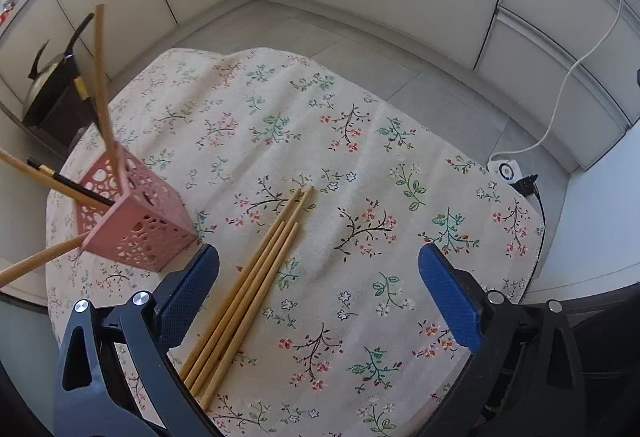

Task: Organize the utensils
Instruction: 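Lower the left gripper onto the remaining chopsticks on the cloth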

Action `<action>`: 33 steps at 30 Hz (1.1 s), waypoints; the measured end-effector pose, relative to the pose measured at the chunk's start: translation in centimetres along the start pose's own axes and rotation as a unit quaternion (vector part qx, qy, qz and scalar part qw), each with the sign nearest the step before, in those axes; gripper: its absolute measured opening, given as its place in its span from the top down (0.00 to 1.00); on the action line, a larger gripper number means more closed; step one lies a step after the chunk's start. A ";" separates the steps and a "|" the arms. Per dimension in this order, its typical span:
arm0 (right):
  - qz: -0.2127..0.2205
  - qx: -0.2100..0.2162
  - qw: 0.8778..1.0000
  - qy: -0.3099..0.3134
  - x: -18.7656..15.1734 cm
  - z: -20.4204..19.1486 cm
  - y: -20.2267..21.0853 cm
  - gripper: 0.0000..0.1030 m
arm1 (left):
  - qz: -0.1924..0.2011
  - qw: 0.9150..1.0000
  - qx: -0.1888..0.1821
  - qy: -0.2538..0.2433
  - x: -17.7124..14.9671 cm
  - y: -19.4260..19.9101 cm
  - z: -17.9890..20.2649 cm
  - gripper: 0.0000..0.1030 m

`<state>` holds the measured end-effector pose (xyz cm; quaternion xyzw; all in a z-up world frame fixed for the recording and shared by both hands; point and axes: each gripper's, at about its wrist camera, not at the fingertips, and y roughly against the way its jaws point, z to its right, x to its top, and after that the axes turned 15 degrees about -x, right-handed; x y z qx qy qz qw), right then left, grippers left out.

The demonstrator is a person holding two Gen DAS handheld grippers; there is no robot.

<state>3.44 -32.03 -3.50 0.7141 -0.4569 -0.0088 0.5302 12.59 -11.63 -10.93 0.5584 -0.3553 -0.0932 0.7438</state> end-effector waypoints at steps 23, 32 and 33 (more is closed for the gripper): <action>-0.099 0.016 0.995 -0.018 -0.3 0.6 -3.2 0.07 | -0.092 0.995 0.006 0.020 5.1 -6.3 -4.2 0.75; -0.108 0.013 0.994 -0.014 -0.4 0.5 -3.7 0.07 | -0.105 0.994 0.009 0.026 4.7 -7.5 -5.4 0.90; -0.110 0.013 0.994 -0.014 -0.5 0.5 -3.7 0.07 | -0.109 0.994 0.007 0.027 4.6 -7.7 -5.5 0.90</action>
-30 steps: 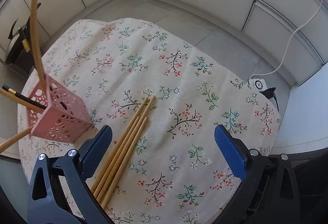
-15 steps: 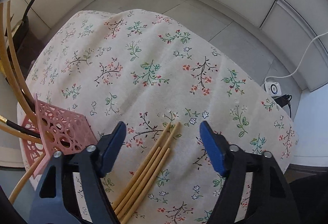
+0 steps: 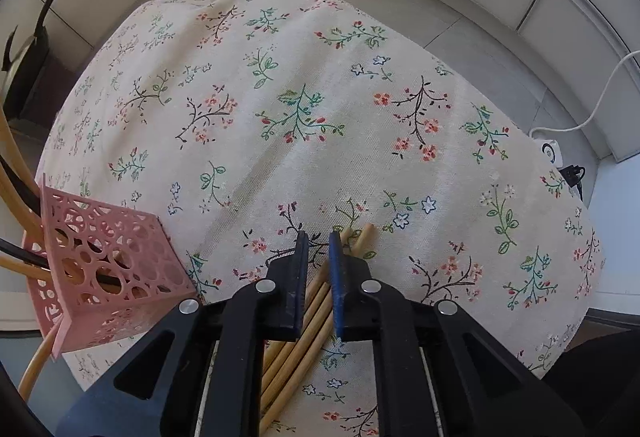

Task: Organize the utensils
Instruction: 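Lower the left gripper onto the remaining chopsticks on the cloth, then close the left gripper on a wooden chopstick and lift it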

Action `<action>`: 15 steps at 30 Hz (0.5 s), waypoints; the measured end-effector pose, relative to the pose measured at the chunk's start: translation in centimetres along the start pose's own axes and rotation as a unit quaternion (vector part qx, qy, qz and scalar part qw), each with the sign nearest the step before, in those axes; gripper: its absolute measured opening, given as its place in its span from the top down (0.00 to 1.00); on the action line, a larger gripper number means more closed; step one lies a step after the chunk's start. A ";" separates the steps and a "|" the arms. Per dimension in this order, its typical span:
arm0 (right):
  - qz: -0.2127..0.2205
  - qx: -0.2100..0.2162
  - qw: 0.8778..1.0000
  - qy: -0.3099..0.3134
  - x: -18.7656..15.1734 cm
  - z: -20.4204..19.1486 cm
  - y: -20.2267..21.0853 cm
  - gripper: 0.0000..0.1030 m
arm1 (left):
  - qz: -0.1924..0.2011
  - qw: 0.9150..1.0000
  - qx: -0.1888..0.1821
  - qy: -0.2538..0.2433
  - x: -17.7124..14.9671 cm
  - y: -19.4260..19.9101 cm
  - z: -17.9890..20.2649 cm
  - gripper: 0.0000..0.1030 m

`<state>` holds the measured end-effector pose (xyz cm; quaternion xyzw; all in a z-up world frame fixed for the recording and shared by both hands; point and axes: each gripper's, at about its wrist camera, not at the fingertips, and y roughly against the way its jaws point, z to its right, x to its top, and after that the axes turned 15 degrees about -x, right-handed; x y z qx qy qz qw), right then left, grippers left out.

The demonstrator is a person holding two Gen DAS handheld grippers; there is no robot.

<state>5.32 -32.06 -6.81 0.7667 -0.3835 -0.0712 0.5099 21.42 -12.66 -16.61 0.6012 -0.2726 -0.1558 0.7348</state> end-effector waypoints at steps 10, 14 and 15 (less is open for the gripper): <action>-0.011 -0.001 1.000 -0.001 0.1 0.2 -0.5 0.07 | -0.006 0.999 -0.045 0.022 1.2 -0.3 -1.7 0.90; -0.014 0.001 1.000 -0.002 0.1 0.3 -0.6 0.07 | -0.009 0.998 -0.060 0.027 1.5 -0.1 -2.4 0.89; -0.014 0.001 1.000 -0.001 0.1 0.3 -0.6 0.07 | -0.009 0.998 -0.060 0.026 1.6 0.0 -2.5 0.89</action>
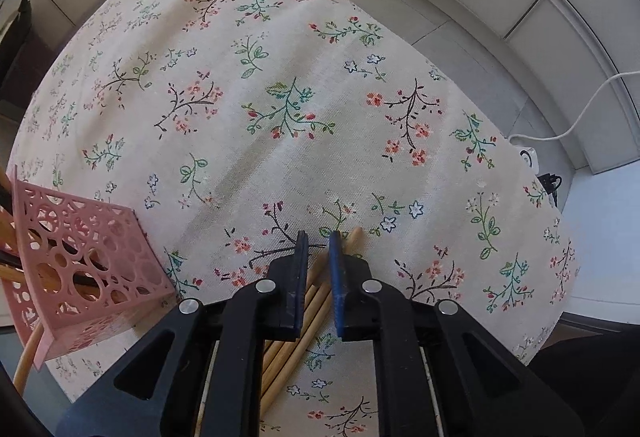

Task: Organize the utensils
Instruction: 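Close the left gripper on a wooden chopstick and lift it, then close the right gripper on a chopstick while the left gripper carries its chopstick toward the holder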

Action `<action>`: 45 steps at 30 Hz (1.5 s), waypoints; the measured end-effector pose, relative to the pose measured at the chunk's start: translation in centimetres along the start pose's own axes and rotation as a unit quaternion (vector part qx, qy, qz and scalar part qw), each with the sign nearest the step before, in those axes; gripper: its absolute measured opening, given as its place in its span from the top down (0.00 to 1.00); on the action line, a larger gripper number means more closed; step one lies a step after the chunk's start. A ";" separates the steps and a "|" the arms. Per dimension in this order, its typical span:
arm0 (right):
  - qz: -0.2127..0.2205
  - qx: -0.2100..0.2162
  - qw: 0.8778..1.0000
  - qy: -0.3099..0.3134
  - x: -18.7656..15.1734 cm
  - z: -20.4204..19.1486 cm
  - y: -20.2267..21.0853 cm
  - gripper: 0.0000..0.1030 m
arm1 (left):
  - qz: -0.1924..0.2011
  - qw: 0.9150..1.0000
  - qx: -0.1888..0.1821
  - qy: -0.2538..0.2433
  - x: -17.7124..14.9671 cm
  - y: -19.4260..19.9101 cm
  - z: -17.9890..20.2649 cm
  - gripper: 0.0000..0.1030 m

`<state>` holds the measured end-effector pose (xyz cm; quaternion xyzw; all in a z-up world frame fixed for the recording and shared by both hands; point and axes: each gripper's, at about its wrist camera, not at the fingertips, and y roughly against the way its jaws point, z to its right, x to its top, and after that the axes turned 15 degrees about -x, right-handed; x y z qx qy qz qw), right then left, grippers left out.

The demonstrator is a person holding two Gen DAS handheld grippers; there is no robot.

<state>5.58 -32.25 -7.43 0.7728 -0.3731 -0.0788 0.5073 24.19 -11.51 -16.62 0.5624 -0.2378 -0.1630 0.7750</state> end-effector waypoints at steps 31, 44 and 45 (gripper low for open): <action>-0.054 -0.009 0.998 -0.002 -0.5 -0.5 -3.0 0.07 | 0.083 0.994 -0.040 0.064 -4.2 1.8 -0.4 0.96; -0.151 -0.034 0.988 -0.019 -1.9 -5.4 -12.7 0.18 | 0.230 0.973 0.021 -0.007 -13.6 14.8 5.7 0.96; -0.154 -0.041 0.987 -0.025 -2.0 -5.8 -13.5 0.27 | 0.241 0.970 0.024 -0.014 -14.8 15.9 6.2 0.96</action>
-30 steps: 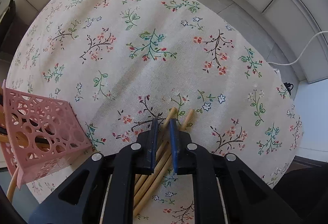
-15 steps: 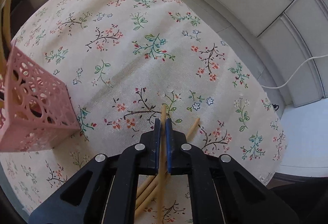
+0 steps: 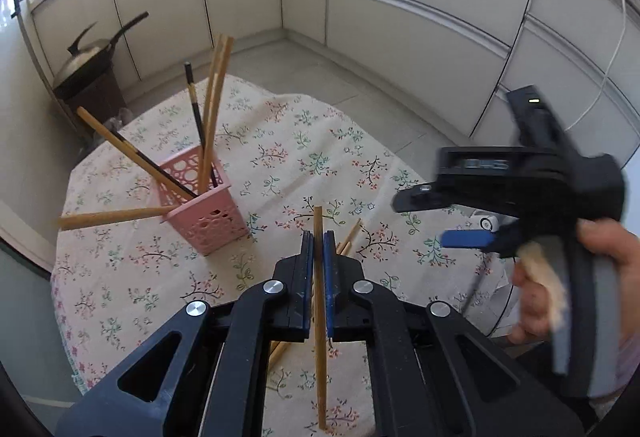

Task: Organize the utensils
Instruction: 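Close the right gripper on a chopstick while the left gripper carries its chopstick toward the holder, then lower the left gripper's chopstick into the pink holder and open the left gripper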

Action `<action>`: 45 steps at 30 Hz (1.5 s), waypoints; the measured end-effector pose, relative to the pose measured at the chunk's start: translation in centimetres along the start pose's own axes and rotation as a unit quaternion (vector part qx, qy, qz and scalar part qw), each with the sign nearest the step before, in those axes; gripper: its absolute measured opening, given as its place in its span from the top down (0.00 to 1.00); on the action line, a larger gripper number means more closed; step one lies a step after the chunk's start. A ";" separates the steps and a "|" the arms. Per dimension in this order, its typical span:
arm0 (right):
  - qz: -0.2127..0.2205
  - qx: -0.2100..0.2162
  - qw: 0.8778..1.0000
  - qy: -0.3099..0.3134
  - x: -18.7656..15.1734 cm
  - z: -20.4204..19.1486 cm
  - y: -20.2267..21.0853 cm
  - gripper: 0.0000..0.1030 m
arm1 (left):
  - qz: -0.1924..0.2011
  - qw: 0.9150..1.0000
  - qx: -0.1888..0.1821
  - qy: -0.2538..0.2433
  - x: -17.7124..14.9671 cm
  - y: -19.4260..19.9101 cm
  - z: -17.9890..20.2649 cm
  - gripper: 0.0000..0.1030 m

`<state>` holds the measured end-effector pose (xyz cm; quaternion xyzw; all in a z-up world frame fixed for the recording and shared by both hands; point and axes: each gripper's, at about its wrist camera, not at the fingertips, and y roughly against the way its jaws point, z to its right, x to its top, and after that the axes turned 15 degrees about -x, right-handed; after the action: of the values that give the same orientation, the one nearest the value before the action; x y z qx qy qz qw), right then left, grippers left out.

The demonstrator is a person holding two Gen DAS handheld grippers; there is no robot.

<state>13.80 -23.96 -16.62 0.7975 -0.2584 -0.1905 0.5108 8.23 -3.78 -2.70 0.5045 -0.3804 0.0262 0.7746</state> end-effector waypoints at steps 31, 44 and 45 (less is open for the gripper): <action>0.149 -0.035 0.988 0.028 -2.2 -5.1 1.0 0.95 | 0.201 0.979 -0.020 0.028 -4.0 15.1 -1.8 0.96; 0.256 0.047 0.954 0.150 -8.9 -6.4 12.7 0.95 | 0.249 0.967 0.019 0.046 -4.0 17.2 -1.5 0.96; 0.264 0.049 0.950 0.157 -9.2 -6.4 13.5 0.95 | 0.249 0.967 0.020 0.046 -3.9 17.1 -1.4 0.96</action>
<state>7.17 -18.45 -1.30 0.7446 -0.3855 0.0917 0.5371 -0.99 7.09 7.65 0.4074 -0.4573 0.2496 0.7501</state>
